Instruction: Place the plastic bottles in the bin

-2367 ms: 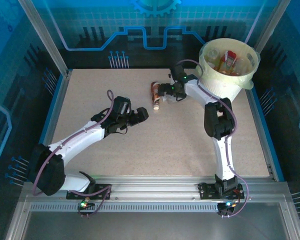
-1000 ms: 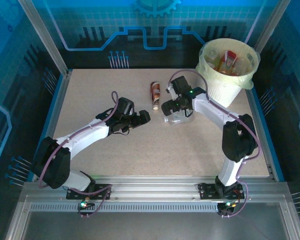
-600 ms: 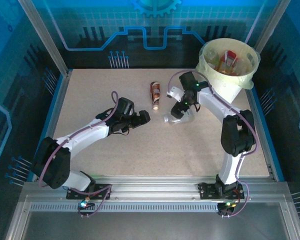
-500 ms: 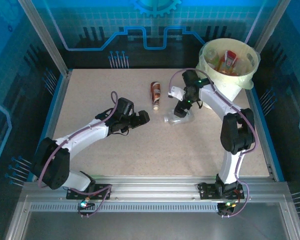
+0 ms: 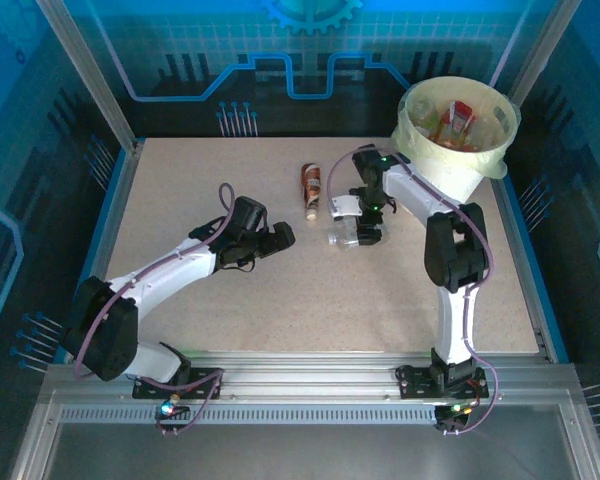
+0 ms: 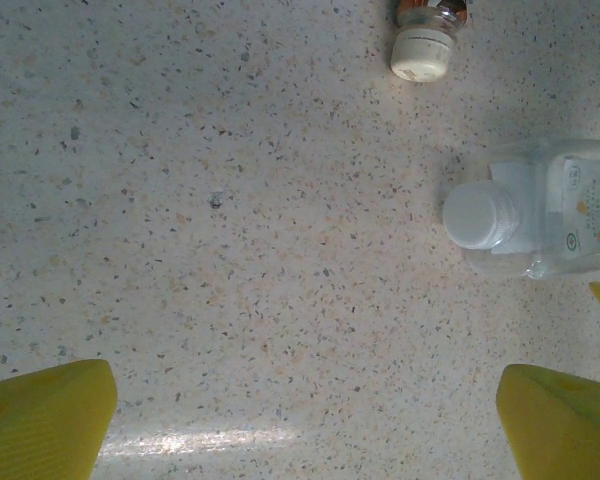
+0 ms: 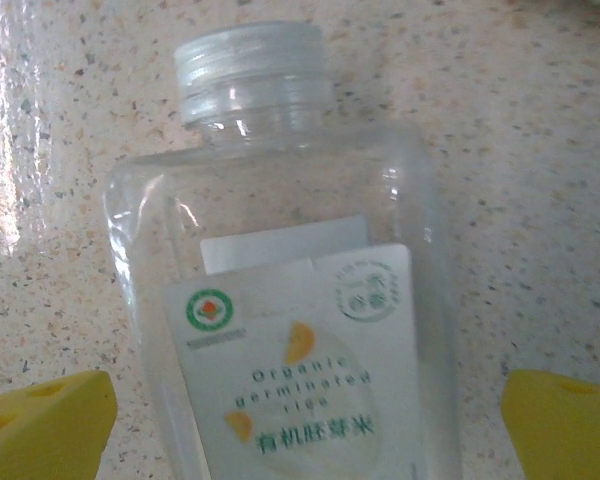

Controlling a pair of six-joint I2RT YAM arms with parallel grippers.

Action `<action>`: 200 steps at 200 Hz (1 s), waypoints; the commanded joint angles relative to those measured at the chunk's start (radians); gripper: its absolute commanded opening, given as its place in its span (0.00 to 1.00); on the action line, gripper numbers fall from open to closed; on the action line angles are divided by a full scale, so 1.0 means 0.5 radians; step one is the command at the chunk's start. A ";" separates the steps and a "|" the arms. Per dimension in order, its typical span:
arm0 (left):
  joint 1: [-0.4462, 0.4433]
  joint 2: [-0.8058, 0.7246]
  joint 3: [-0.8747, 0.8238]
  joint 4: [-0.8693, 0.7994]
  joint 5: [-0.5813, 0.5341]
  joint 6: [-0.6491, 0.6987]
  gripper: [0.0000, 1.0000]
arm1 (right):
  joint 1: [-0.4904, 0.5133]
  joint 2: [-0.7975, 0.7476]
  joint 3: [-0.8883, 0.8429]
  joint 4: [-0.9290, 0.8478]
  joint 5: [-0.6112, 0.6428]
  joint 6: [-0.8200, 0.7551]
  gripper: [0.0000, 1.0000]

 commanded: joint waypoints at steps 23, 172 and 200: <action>0.026 0.005 0.041 -0.058 -0.031 0.010 0.99 | 0.052 0.124 -0.031 0.155 0.176 -0.147 1.00; 0.025 0.076 0.075 0.018 0.043 -0.002 0.99 | 0.044 -0.205 -0.127 0.163 -0.267 0.372 0.67; 0.027 0.079 0.109 0.053 0.064 0.011 0.99 | -0.040 -0.484 -0.095 0.244 -0.530 0.748 0.63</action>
